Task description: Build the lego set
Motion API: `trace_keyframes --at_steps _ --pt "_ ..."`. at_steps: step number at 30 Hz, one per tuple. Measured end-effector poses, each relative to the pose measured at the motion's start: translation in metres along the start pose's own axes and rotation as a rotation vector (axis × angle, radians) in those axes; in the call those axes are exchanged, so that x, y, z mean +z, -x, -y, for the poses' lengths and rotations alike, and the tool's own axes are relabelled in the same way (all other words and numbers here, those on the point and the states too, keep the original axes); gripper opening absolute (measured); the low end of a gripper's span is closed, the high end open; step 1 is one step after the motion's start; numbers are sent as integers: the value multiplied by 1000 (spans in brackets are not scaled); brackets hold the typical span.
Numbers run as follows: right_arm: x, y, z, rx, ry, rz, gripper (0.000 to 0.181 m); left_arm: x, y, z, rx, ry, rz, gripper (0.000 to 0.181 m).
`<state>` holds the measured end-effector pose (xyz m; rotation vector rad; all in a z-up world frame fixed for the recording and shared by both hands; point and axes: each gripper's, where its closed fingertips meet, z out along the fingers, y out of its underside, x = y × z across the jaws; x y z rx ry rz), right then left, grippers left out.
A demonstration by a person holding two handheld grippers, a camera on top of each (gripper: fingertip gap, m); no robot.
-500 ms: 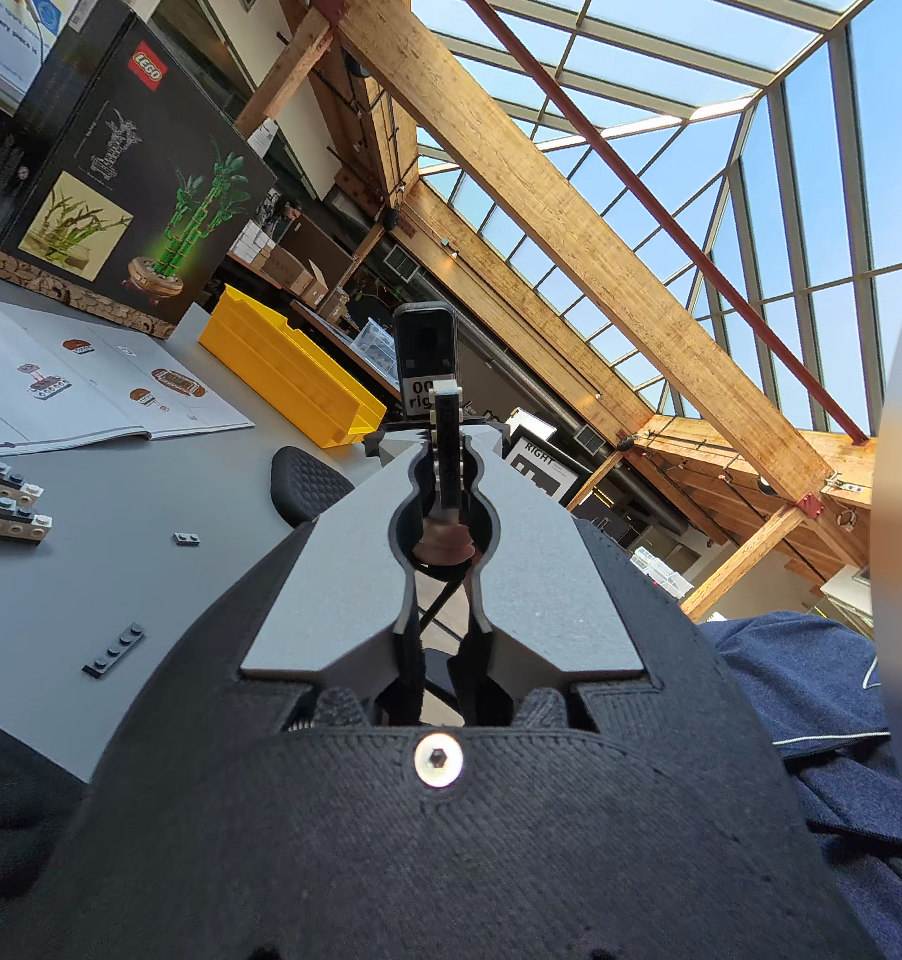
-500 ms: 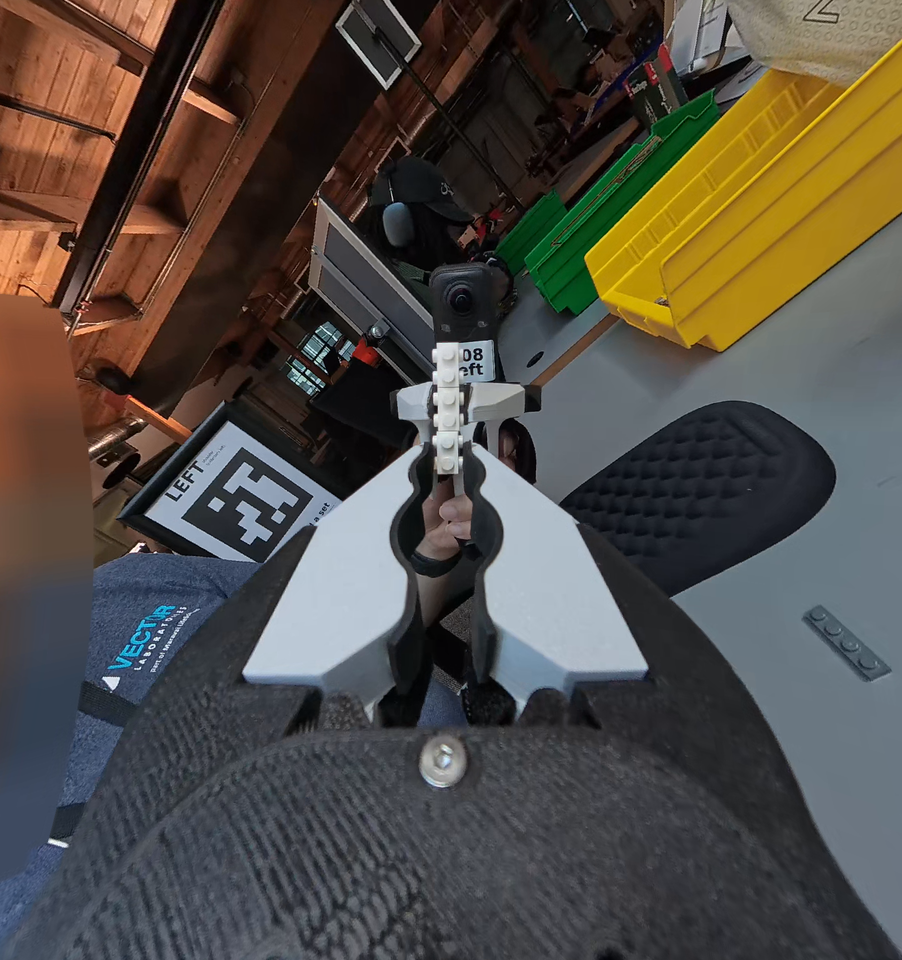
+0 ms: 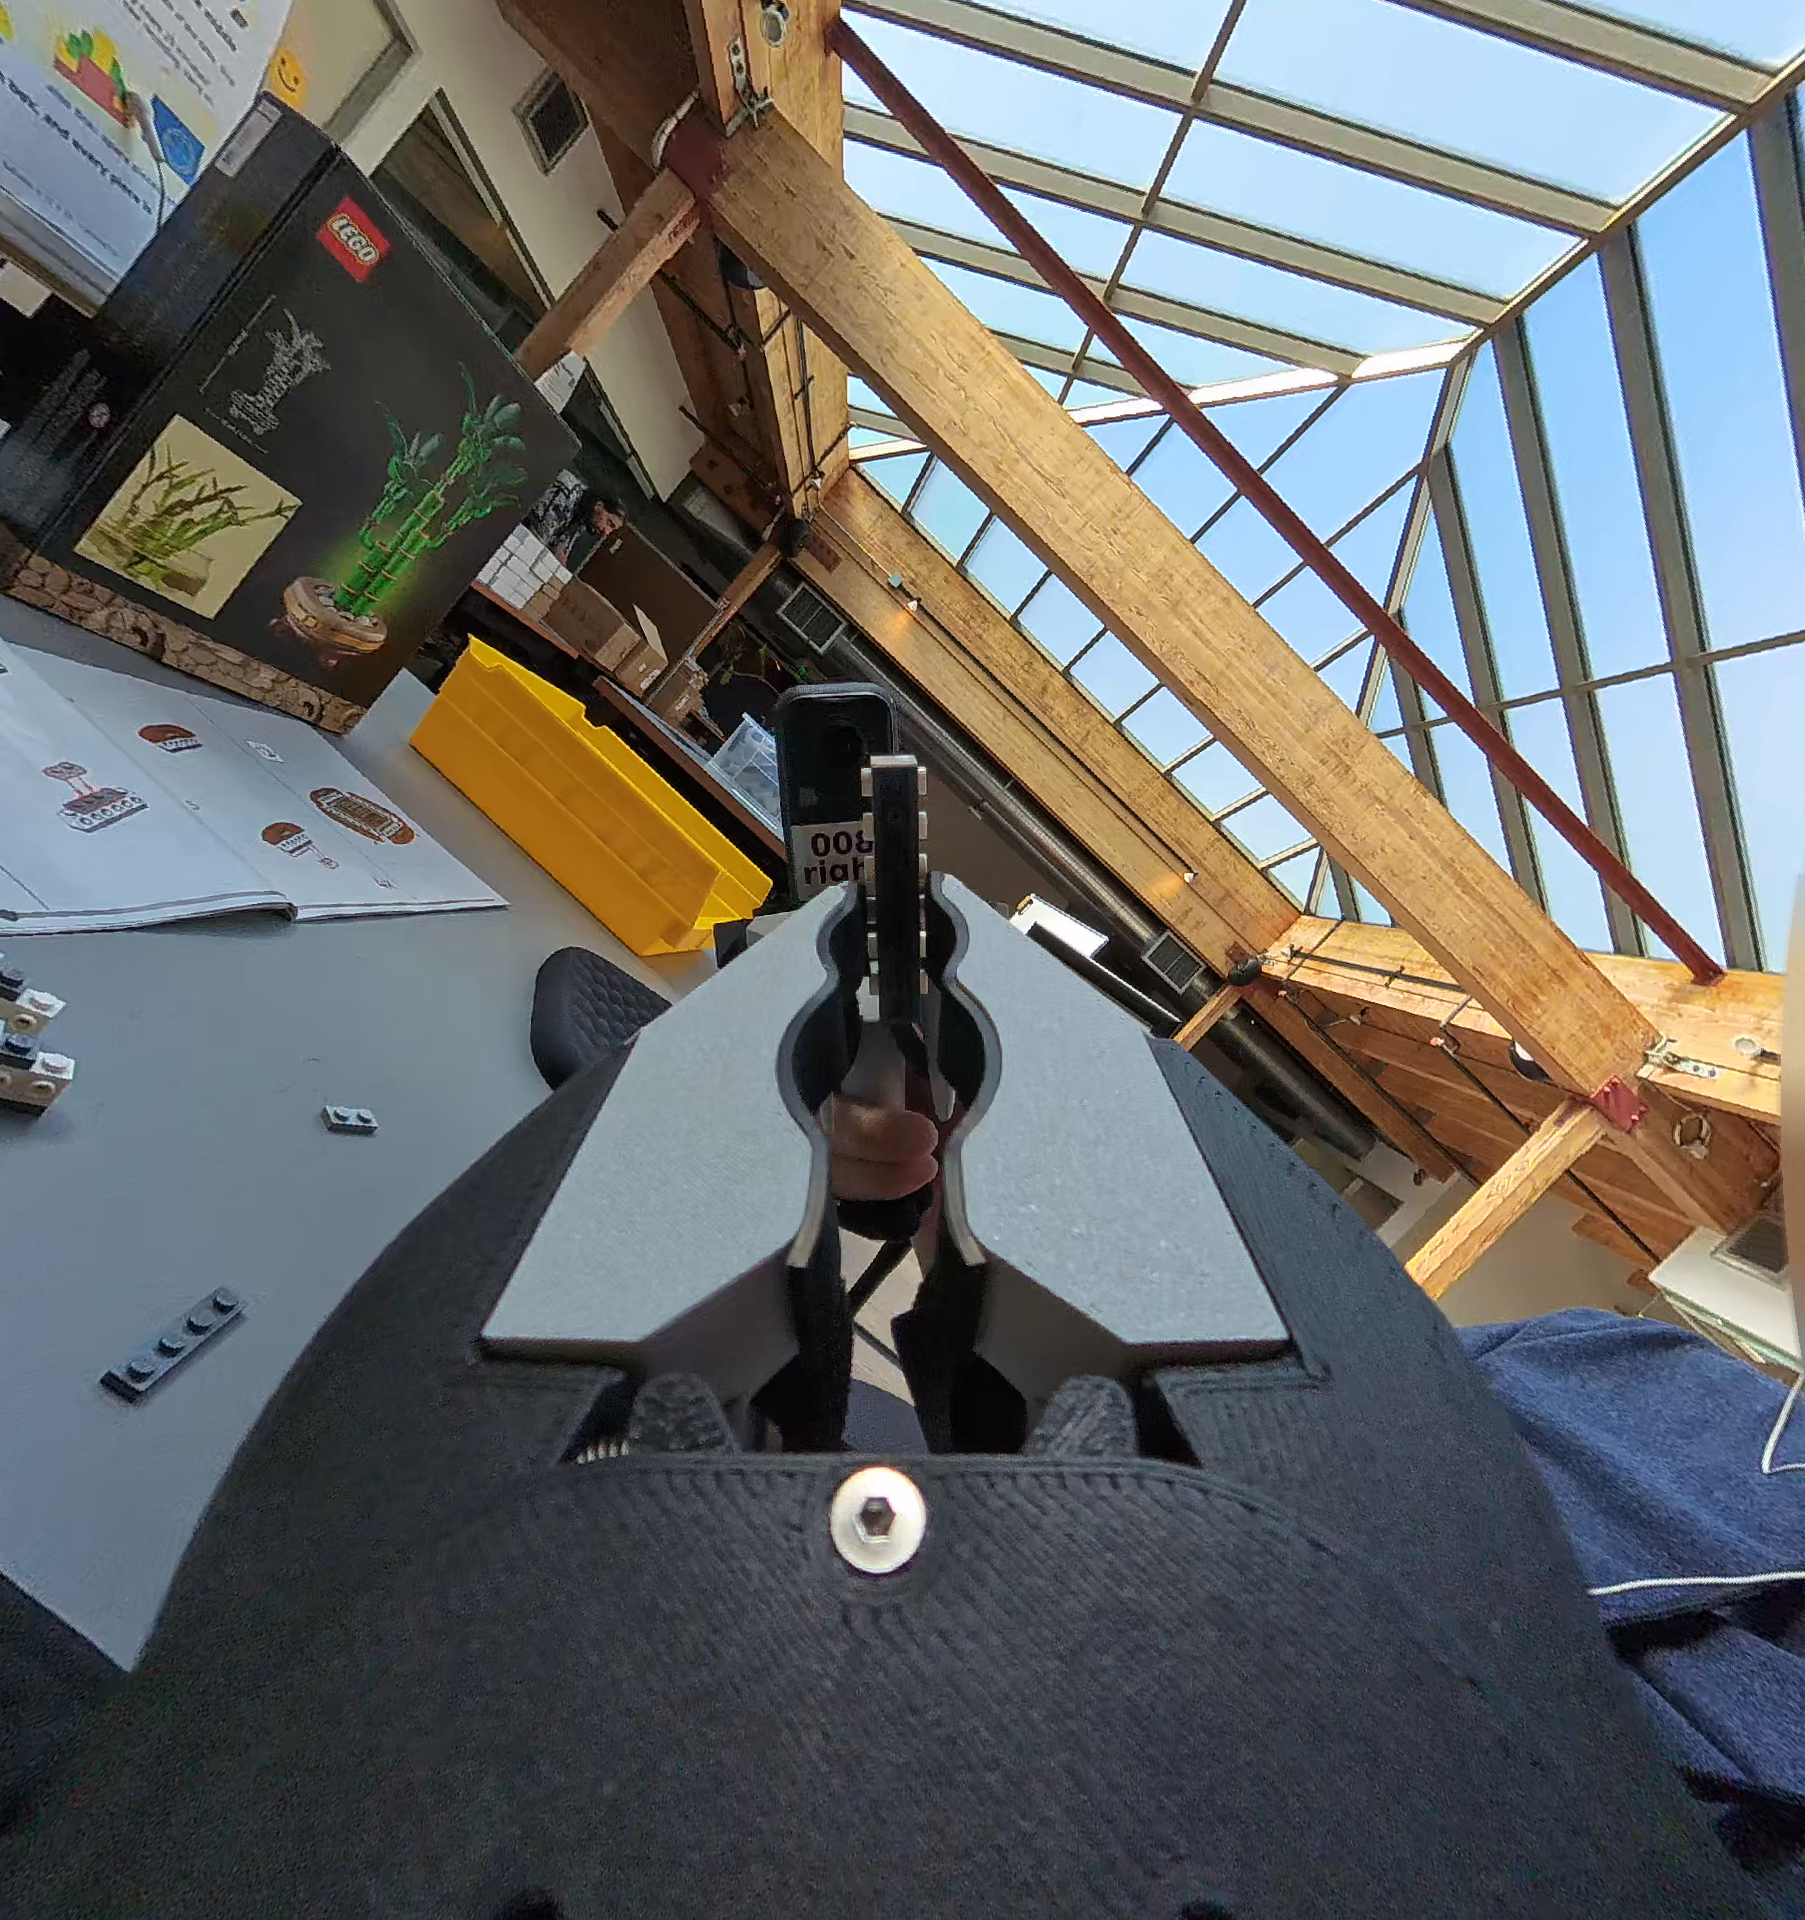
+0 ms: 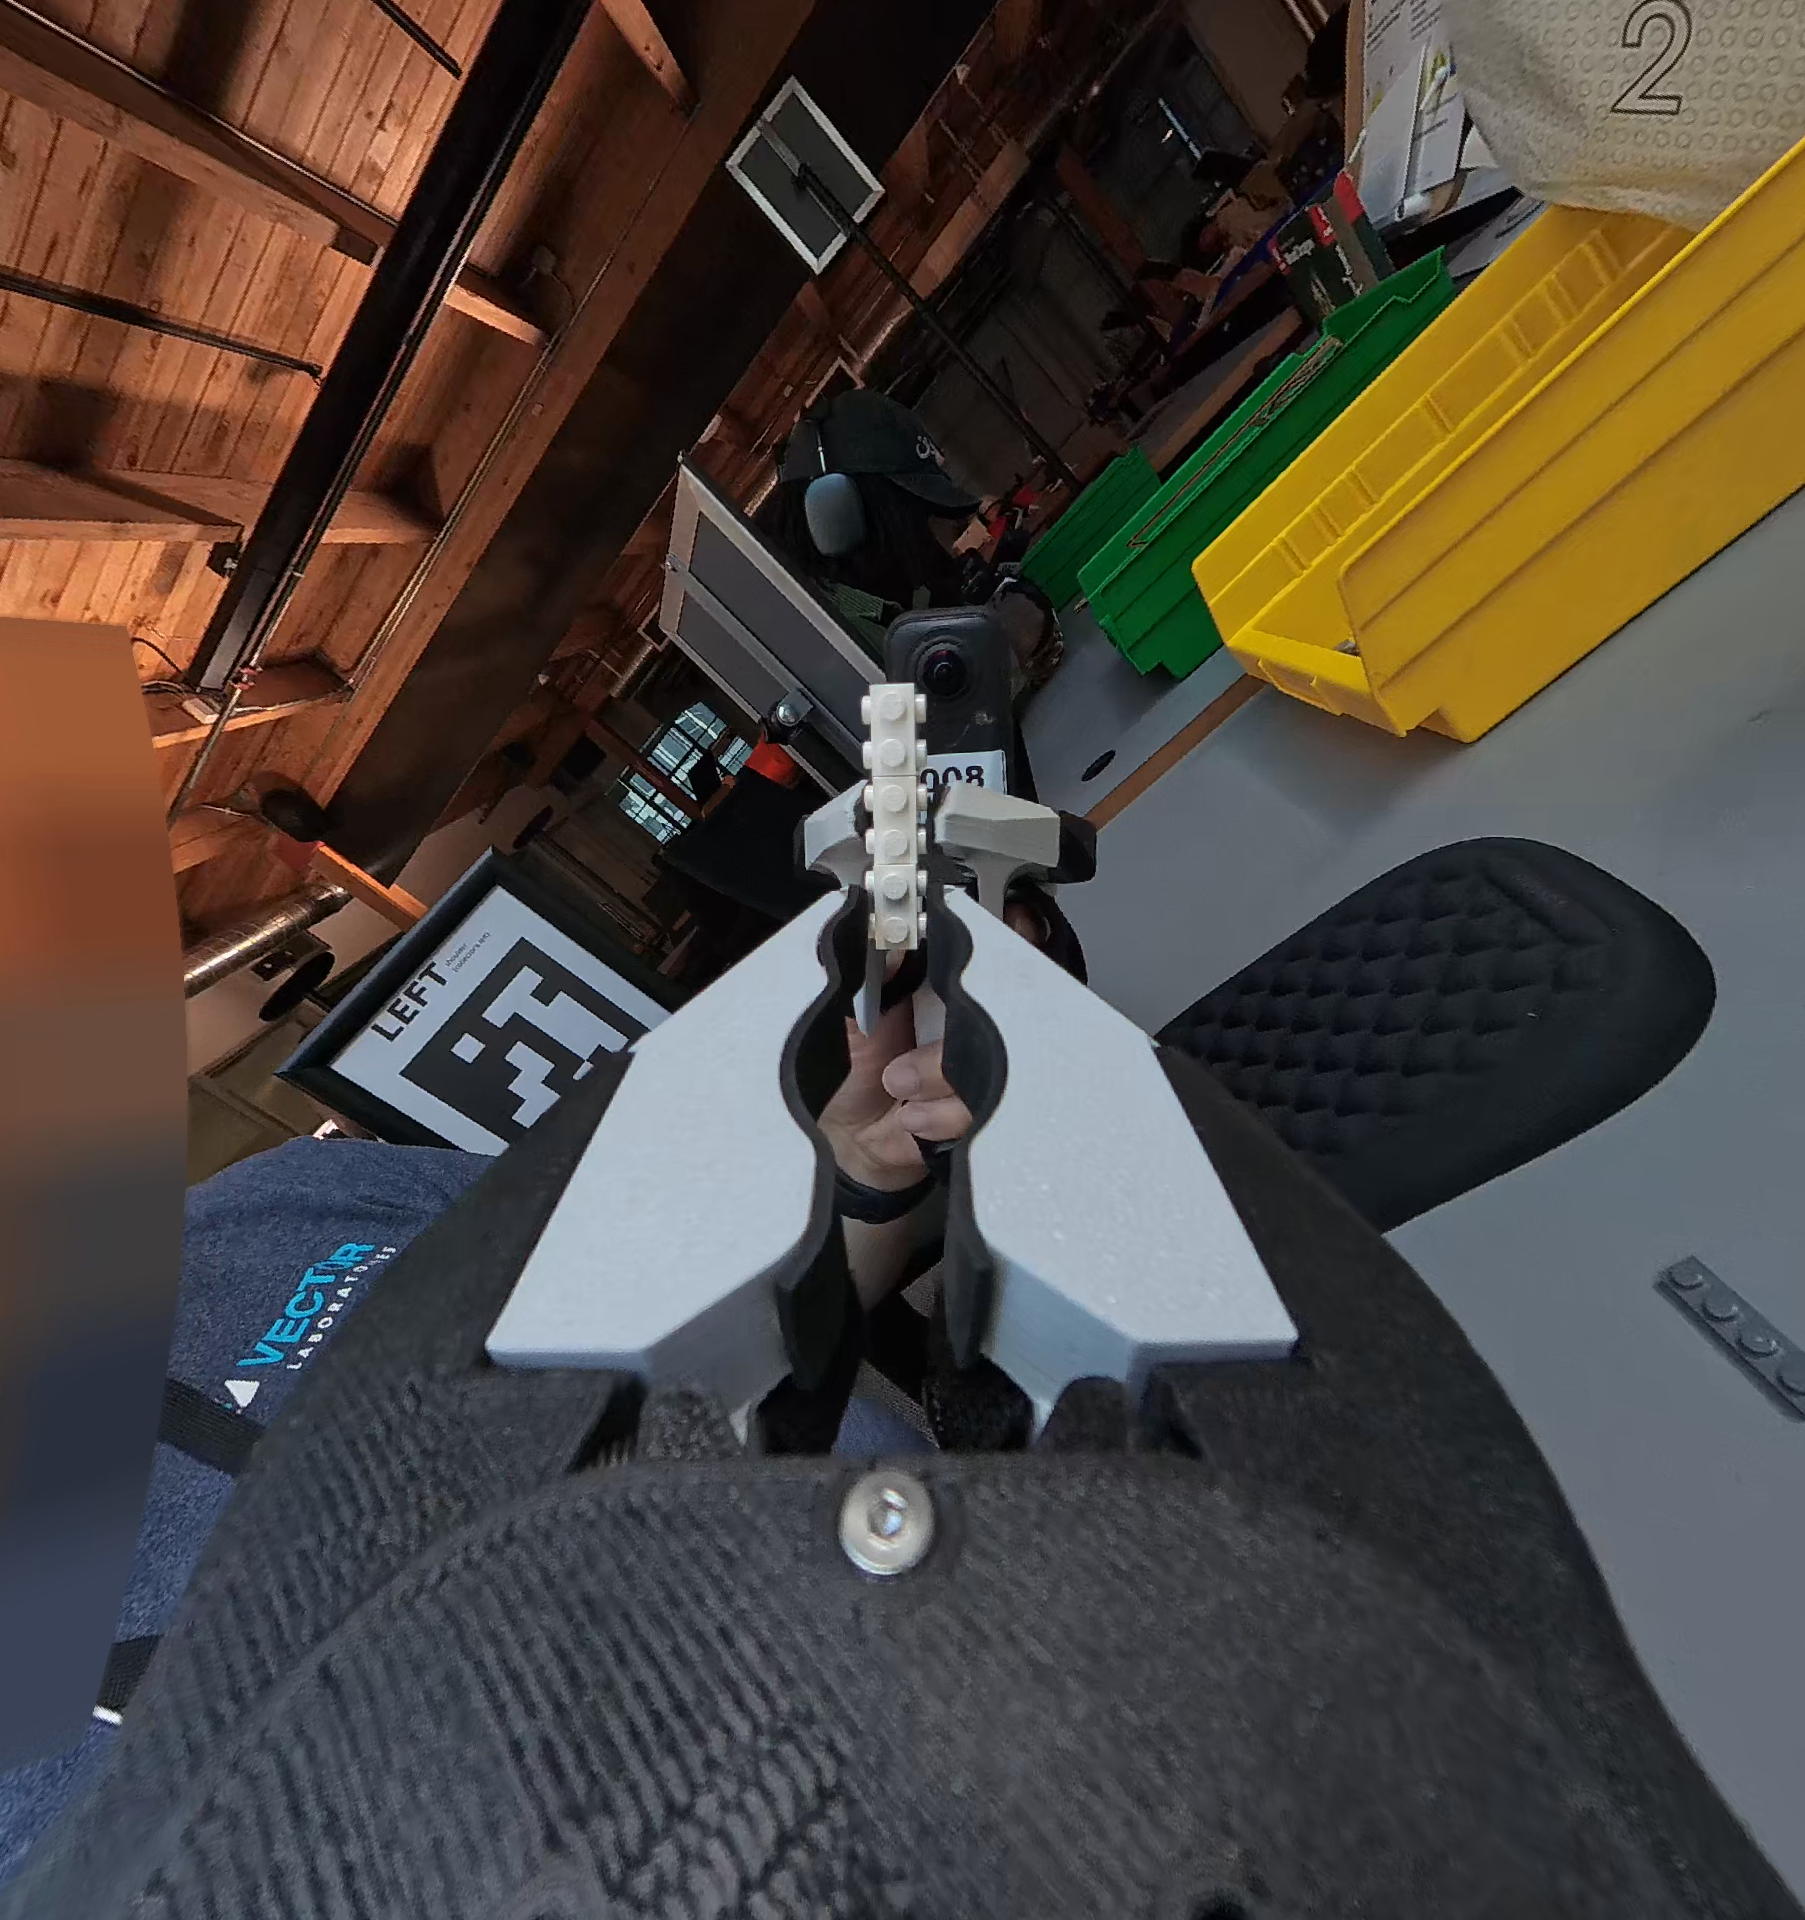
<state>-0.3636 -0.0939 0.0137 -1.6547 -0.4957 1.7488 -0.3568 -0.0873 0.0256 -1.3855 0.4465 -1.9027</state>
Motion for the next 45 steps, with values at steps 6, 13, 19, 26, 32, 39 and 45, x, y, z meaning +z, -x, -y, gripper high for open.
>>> trace_keyframes --at_steps 6,13,19,26,32,39,45 --pt "1 0 0 -2 -42 11 9 1 0 1 -37 -51 -23 8" --pt "1 -2 0 -46 -56 -18 10 1 3 1 -35 -73 -1 8" --pt "5 -4 -1 -78 -26 -73 10 2 4 -1 -32 -75 7 8" --pt "7 -5 -4 -91 -1 -94 9 5 4 -5 -30 -68 9 8" --pt "3 1 -1 -100 -34 -69 10 7 1 -6 79 2 37 10" --pt "-3 16 15 -3 -177 57 10 1 -19 5 389 26 69 20" --pt "-3 19 18 16 -216 108 10 7 -26 -9 824 108 190 29"
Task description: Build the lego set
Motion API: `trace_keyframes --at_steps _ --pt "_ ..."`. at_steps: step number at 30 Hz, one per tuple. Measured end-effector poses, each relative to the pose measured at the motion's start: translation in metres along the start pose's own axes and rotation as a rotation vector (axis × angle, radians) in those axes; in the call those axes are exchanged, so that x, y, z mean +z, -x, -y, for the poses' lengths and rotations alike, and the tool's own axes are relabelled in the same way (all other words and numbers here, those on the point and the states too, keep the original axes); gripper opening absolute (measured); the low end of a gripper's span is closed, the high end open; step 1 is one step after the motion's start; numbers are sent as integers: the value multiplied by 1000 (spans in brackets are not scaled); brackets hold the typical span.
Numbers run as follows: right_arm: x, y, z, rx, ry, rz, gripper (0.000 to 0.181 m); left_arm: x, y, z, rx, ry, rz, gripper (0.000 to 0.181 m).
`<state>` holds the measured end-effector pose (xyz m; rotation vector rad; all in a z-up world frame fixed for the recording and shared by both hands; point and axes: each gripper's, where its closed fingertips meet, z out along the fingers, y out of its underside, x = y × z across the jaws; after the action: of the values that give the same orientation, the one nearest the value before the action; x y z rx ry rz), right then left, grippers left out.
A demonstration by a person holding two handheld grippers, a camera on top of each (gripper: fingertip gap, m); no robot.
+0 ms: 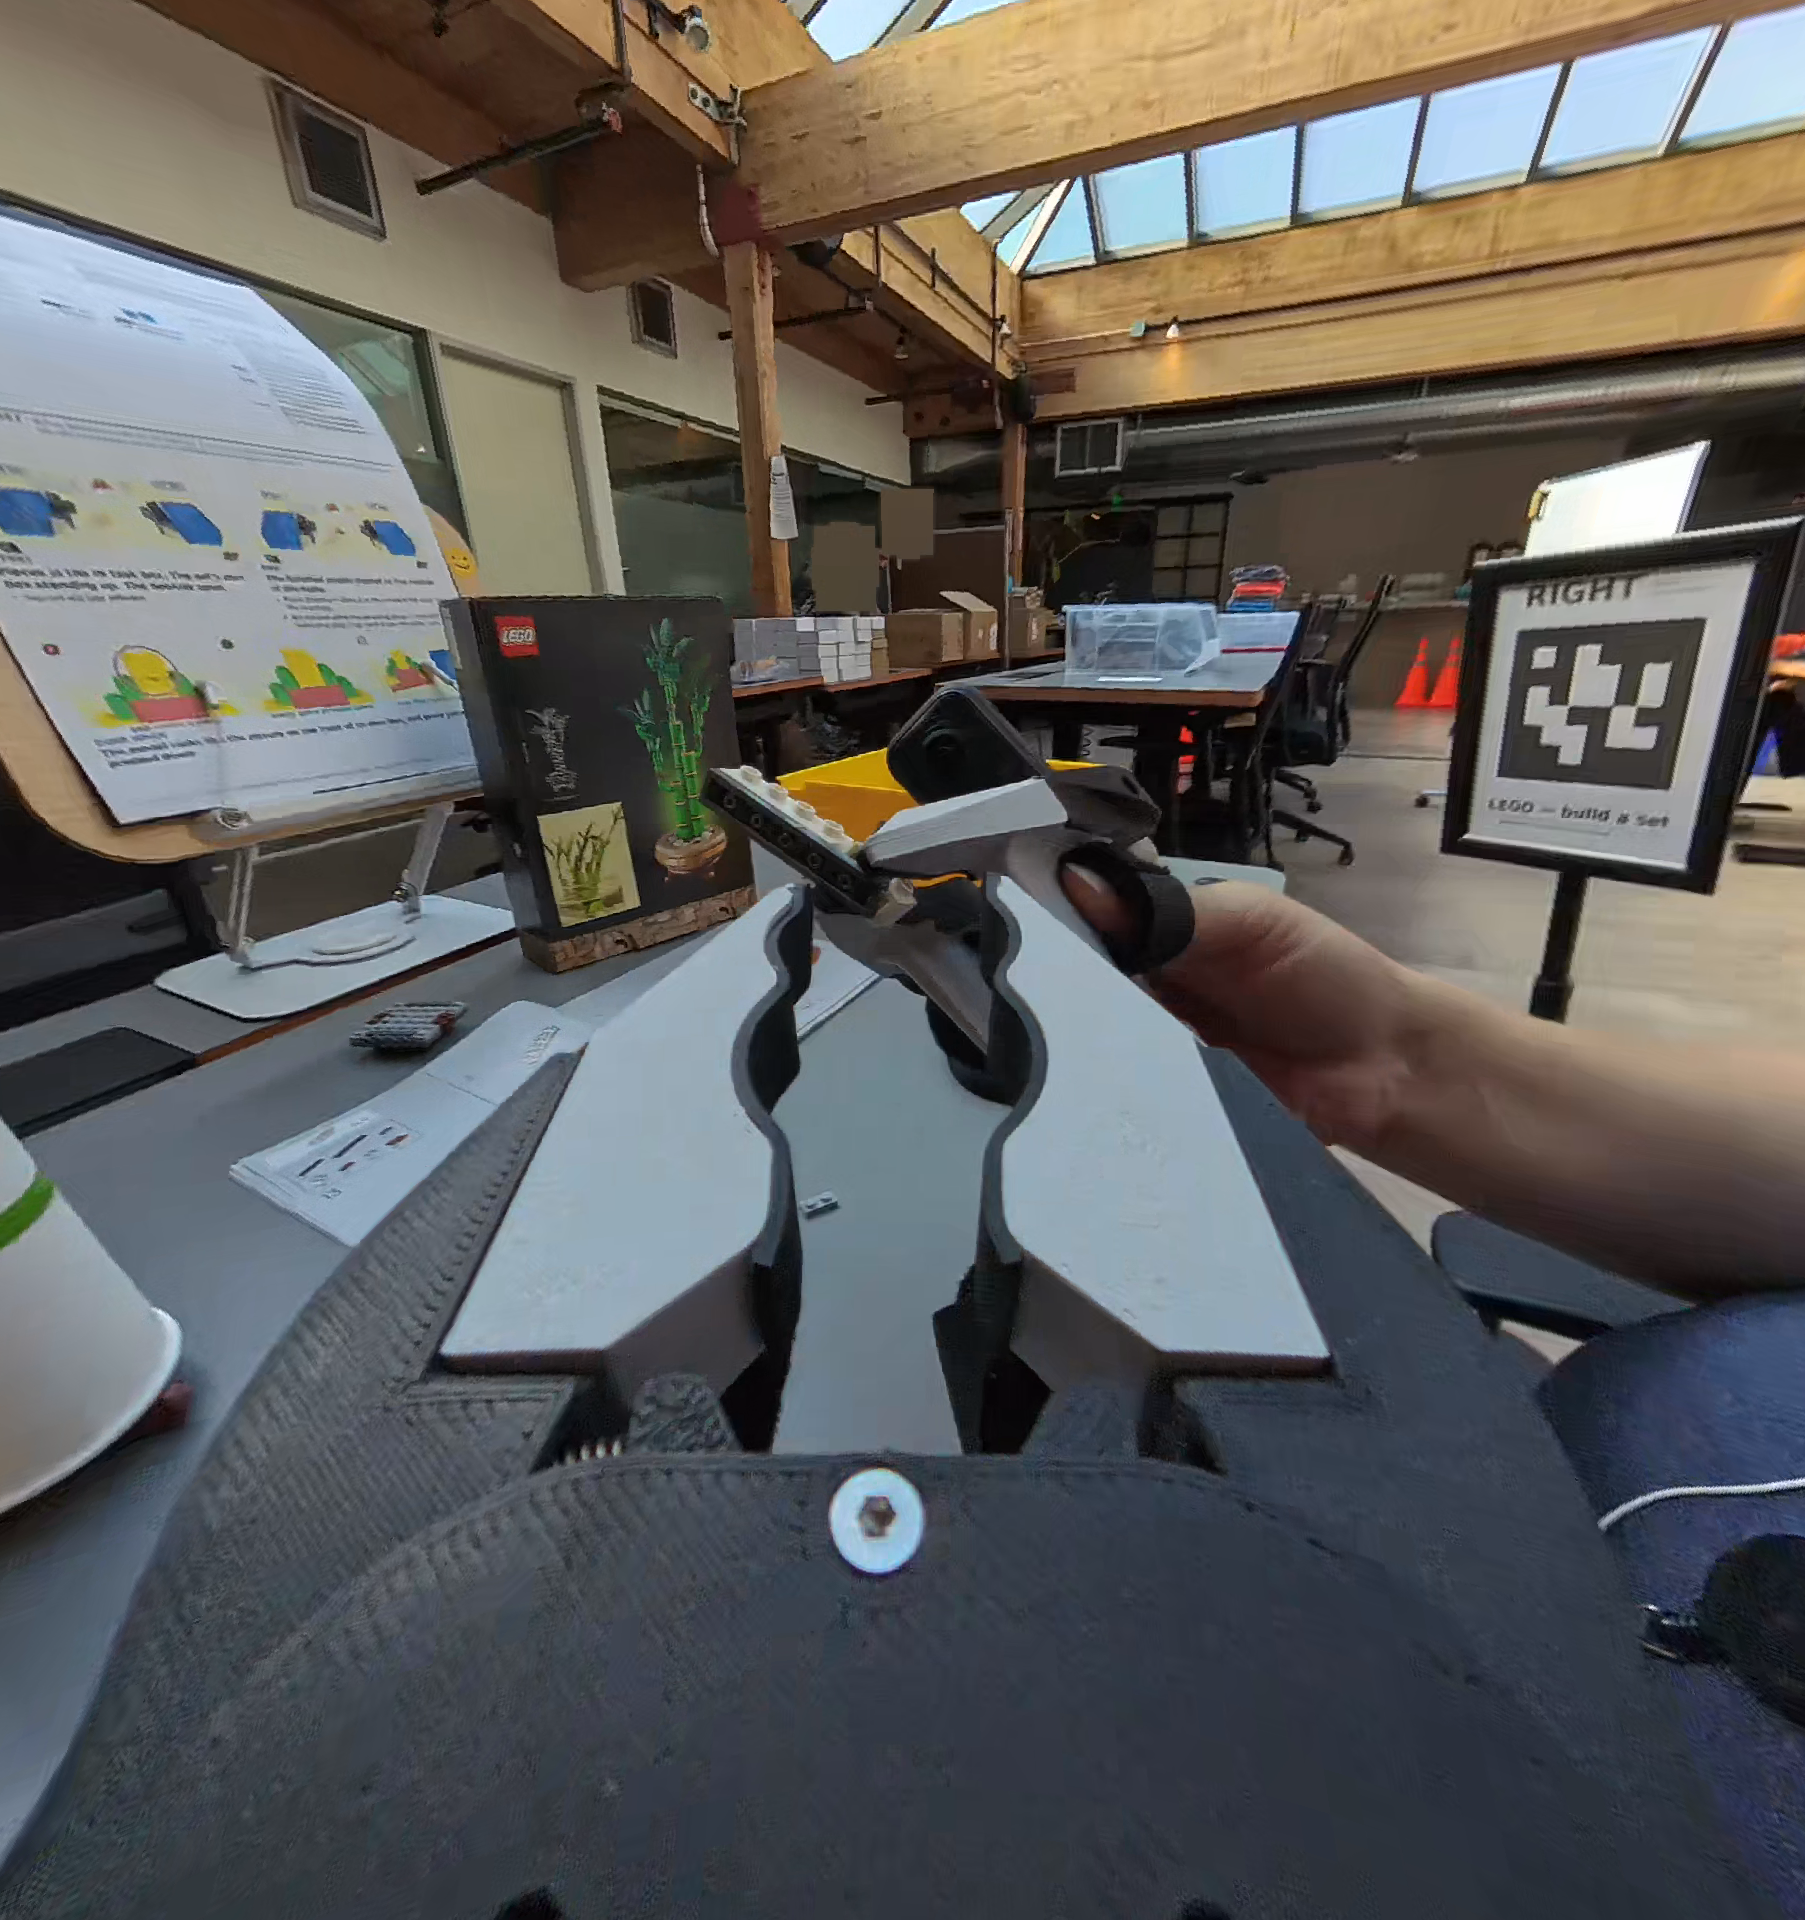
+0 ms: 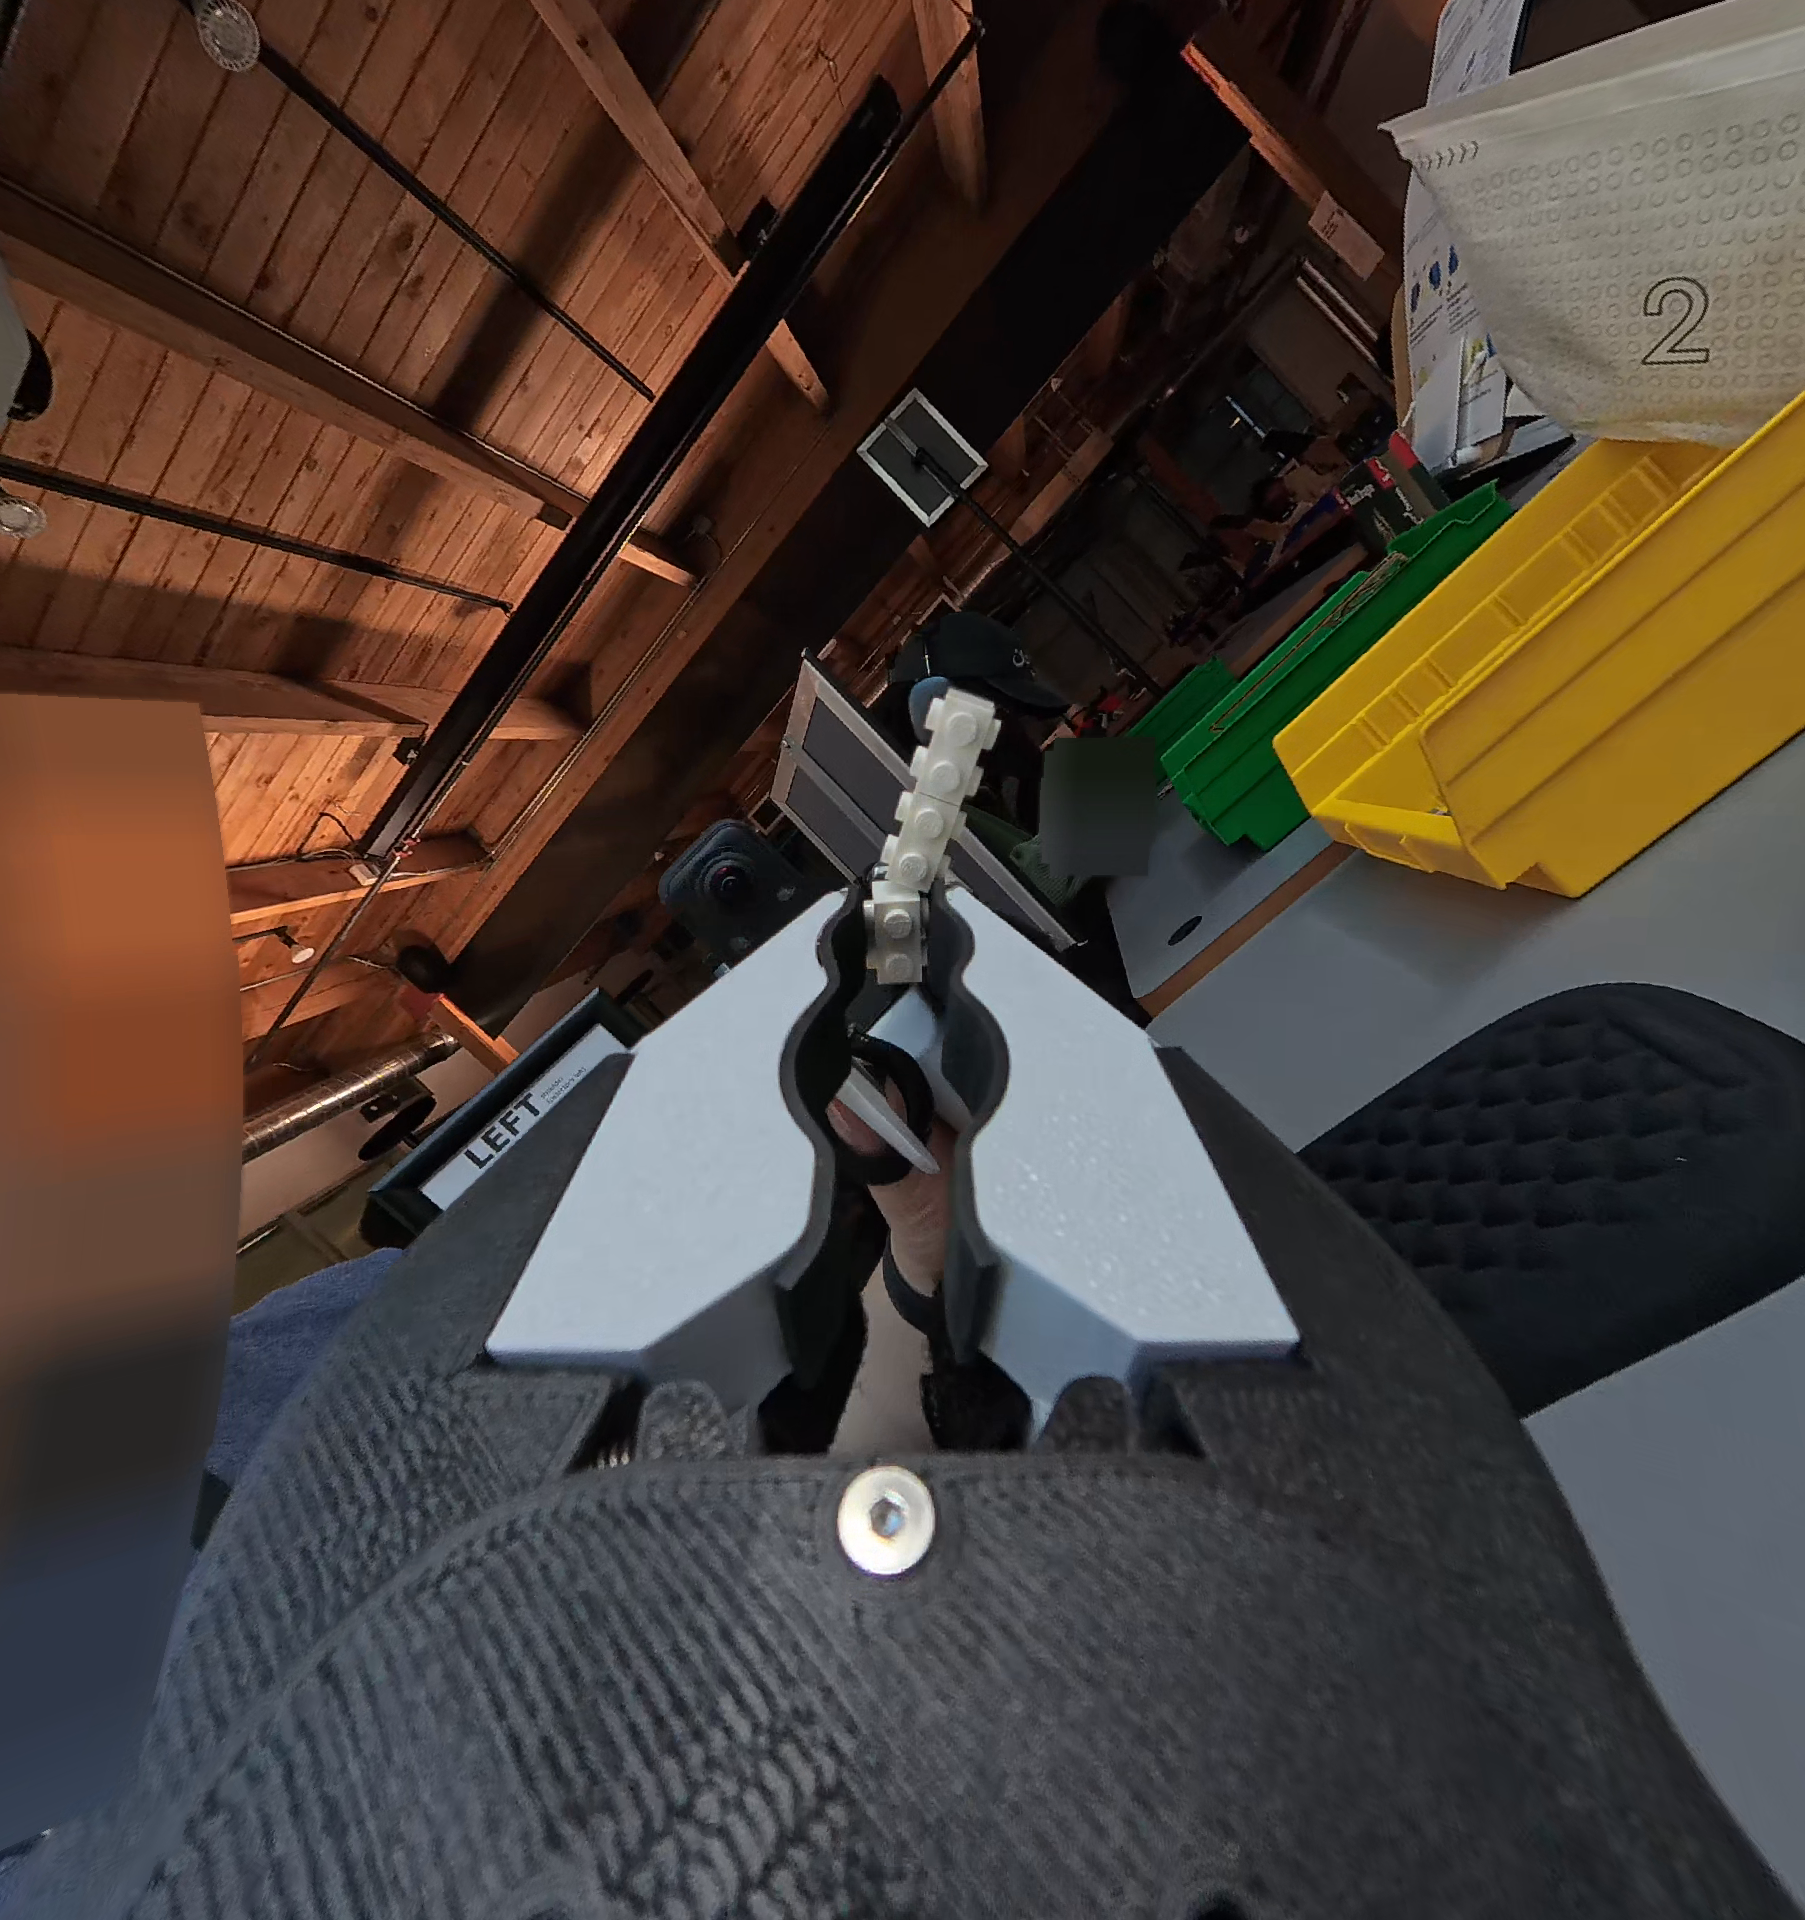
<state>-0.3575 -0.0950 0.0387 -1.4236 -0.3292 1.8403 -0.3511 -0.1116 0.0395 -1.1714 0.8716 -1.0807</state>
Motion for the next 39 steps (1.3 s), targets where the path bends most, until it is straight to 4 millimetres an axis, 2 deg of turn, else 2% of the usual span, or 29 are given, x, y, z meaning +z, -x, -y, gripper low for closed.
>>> trace_keyframes --at_steps 5,12,18,25,33,39 --pt "1 4 -6 -40 21 6 10 6 -1 -11 352 133 162 53" --pt "6 10 -13 -37 39 8 10 9 -3 -9 689 150 338 39" --pt "8 14 -11 -41 27 11 10 5 -3 1 759 95 405 19" --pt "11 18 -10 -37 6 20 10 3 -4 5 781 58 427 18" --pt "15 29 -12 -76 3 33 11 0 -11 15 739 -24 408 18" --pt "20 37 -11 -68 -14 43 11 -4 -15 24 780 -49 425 17"
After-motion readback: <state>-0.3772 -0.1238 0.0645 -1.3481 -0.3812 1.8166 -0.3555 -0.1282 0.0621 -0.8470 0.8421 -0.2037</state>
